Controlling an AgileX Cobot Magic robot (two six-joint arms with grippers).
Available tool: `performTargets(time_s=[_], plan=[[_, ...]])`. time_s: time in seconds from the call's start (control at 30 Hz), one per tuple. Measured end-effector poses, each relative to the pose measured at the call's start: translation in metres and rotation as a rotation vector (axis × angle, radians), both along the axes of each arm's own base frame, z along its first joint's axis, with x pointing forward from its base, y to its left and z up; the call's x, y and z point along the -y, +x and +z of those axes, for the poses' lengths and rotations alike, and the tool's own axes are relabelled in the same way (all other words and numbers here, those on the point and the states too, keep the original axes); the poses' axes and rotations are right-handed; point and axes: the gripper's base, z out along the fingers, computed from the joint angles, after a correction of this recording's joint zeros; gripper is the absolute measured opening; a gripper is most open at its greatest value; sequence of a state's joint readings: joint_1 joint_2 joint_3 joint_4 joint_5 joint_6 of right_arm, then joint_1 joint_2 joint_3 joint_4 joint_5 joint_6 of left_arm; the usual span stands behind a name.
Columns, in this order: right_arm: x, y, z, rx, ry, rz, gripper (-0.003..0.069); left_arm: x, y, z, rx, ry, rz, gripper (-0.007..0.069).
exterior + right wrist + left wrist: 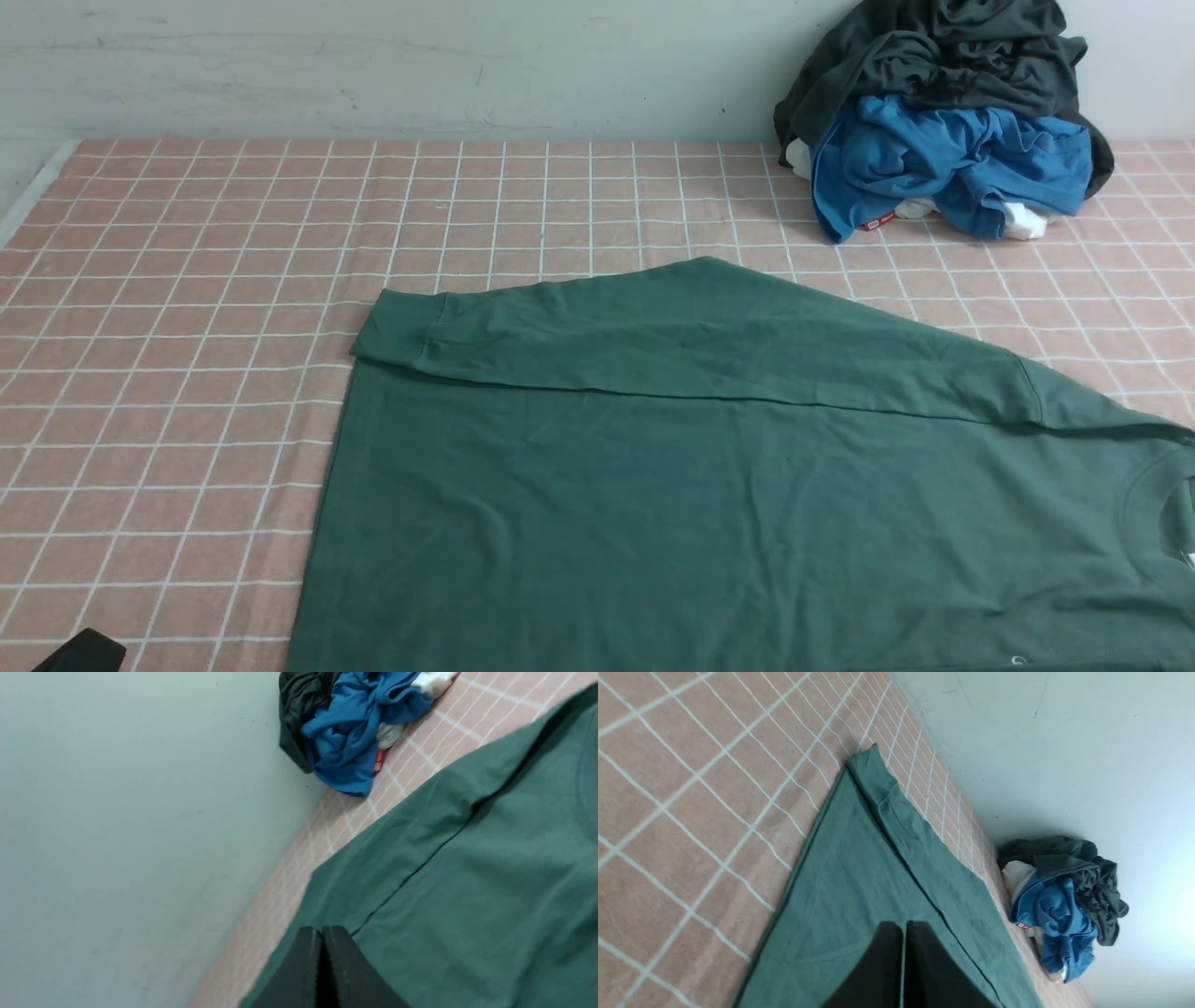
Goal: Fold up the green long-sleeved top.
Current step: Use the left arm to clamp the cuff closest to it
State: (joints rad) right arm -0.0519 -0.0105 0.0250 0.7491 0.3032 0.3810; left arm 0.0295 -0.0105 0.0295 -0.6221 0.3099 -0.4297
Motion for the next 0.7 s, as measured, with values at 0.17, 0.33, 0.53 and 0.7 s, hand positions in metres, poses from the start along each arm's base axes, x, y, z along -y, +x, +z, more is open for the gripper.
performTargets(time_s=[0.17, 0.33, 0.53, 0.7], plan=[[0.0, 0.0, 0.002, 0.018, 0.05, -0.001, -0.0014, 0.001, 0.0, 0.0, 0.004, -0.013, -0.005, -0.0003], [0.0, 0.0, 0.002, 0.028, -0.033, 0.008, -0.0014, 0.003, -0.001, -0.001, -0.015, -0.021, -0.031, -0.0003], [-0.005, -0.001, 0.002, 0.017, -0.246, 0.082, -0.0014, 0.011, -0.011, 0.041, 0.082, 0.25, -0.167, -0.0003], [-0.005, -0.008, 0.048, 0.163, -0.539, 0.068, -0.0014, 0.015, -0.024, 0.091, 0.17, 0.61, -0.273, -0.0003]])
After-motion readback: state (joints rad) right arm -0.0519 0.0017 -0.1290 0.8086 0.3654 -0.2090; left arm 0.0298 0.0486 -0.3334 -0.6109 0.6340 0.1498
